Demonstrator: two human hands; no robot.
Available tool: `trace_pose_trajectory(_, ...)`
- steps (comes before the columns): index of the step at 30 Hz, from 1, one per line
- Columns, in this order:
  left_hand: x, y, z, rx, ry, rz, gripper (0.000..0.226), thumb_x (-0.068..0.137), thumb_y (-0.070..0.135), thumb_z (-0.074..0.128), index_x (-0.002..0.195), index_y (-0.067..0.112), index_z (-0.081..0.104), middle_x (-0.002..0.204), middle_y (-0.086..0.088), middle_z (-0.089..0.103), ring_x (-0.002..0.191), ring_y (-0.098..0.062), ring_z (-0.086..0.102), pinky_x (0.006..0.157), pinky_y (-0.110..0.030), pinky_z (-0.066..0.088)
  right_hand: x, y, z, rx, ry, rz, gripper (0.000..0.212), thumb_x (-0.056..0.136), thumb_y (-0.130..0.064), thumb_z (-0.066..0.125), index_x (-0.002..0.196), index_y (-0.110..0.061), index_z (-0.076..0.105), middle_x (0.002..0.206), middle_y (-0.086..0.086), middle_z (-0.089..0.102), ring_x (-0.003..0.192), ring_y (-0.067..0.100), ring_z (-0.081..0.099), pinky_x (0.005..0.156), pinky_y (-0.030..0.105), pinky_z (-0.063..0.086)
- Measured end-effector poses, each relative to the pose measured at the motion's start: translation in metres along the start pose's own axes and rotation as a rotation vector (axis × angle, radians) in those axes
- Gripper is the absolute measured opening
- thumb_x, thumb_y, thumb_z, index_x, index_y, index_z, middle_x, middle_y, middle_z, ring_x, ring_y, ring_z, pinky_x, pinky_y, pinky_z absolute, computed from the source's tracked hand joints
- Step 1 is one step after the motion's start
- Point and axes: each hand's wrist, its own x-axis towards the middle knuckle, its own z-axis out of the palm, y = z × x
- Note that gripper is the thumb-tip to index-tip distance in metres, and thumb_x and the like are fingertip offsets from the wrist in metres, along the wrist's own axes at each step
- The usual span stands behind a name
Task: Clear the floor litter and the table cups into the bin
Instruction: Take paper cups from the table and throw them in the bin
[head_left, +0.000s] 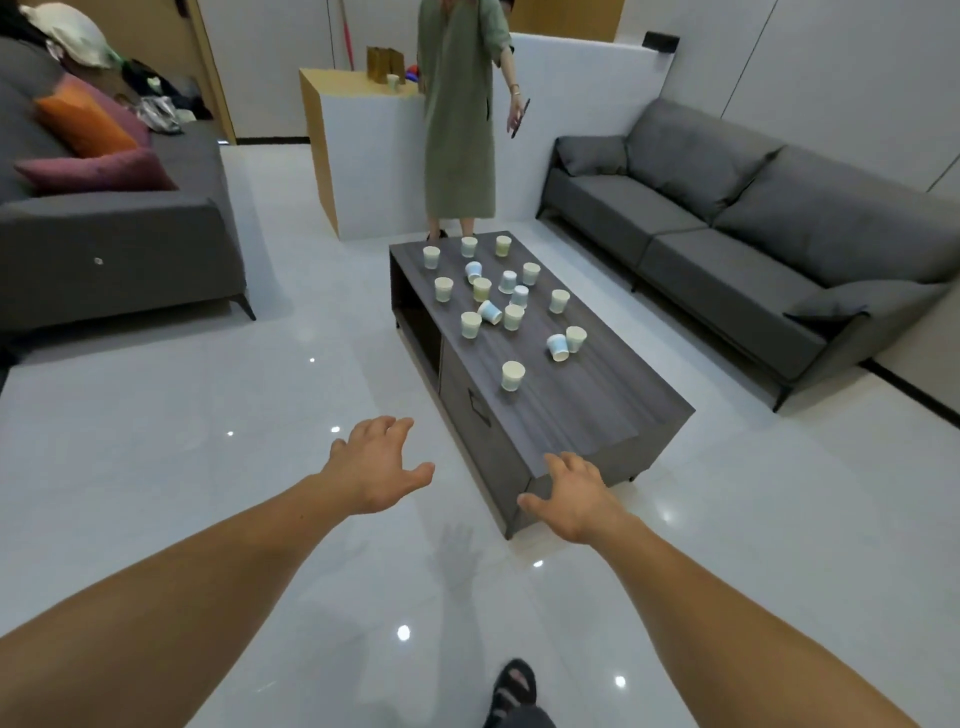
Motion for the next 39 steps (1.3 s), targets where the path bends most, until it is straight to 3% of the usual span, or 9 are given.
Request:
trace_pose_trajectory(10,0.171,0.047,-0.009,-0.002,-0.017,-0.052,0.079,0.085,0.064,0.044,0.149,0.026,0.019,0.156,0.001,0.021,0.143,-0.022,0.017,0.112,-0.048,0.023,0.172,0.033,-0.06,-0.004,-0.069,-0.056,0.084,0.088,-0.062,0.05,0.154,-0.023,0.015,0.161,0.001,0.013,0.146,0.024,0.012,0.112,0.05,0.03)
trace_pose_trajectory(17,0.27,0.025,-0.017,-0.018,-0.075,-0.097,0.08,0.086,0.064,0.044,0.15,0.024,0.018,0.156,0.0,0.021,0.143,-0.022,0.018,0.112,-0.047,0.025,0.284,0.024,-0.083,-0.037,-0.138,-0.058,0.082,0.09,-0.06,0.05,0.153,-0.021,0.016,0.159,0.004,0.016,0.145,0.026,0.016,0.111,0.049,0.033)
trace_pose_trajectory(31,0.496,-0.012,-0.034,0.031,-0.271,0.097,0.085,0.081,0.056,0.057,0.15,0.022,0.019,0.154,-0.003,0.026,0.14,-0.025,0.024,0.11,-0.044,0.031,0.458,0.003,-0.077,0.076,-0.207,0.184,0.085,0.087,-0.049,0.061,0.153,-0.023,0.013,0.156,0.004,0.017,0.14,0.029,0.024,0.107,0.044,0.038)
trace_pose_trajectory(36,0.572,-0.004,-0.024,0.056,-0.346,0.11,0.085,0.083,0.054,0.057,0.15,0.02,0.018,0.155,-0.005,0.025,0.141,-0.025,0.023,0.111,-0.044,0.03,0.522,0.016,-0.053,0.091,-0.248,0.189,0.089,0.084,-0.043,0.065,0.152,-0.024,0.012,0.154,0.008,0.017,0.136,0.034,0.029,0.104,0.045,0.038)
trace_pose_trajectory(39,0.618,-0.001,-0.009,0.034,-0.371,0.087,0.085,0.083,0.052,0.058,0.151,0.021,0.018,0.154,-0.004,0.027,0.141,-0.025,0.023,0.112,-0.042,0.029,0.568,0.027,-0.037,0.063,-0.272,0.149,0.09,0.084,-0.044,0.065,0.153,-0.027,0.01,0.158,0.007,0.008,0.14,0.035,0.021,0.103,0.046,0.039)
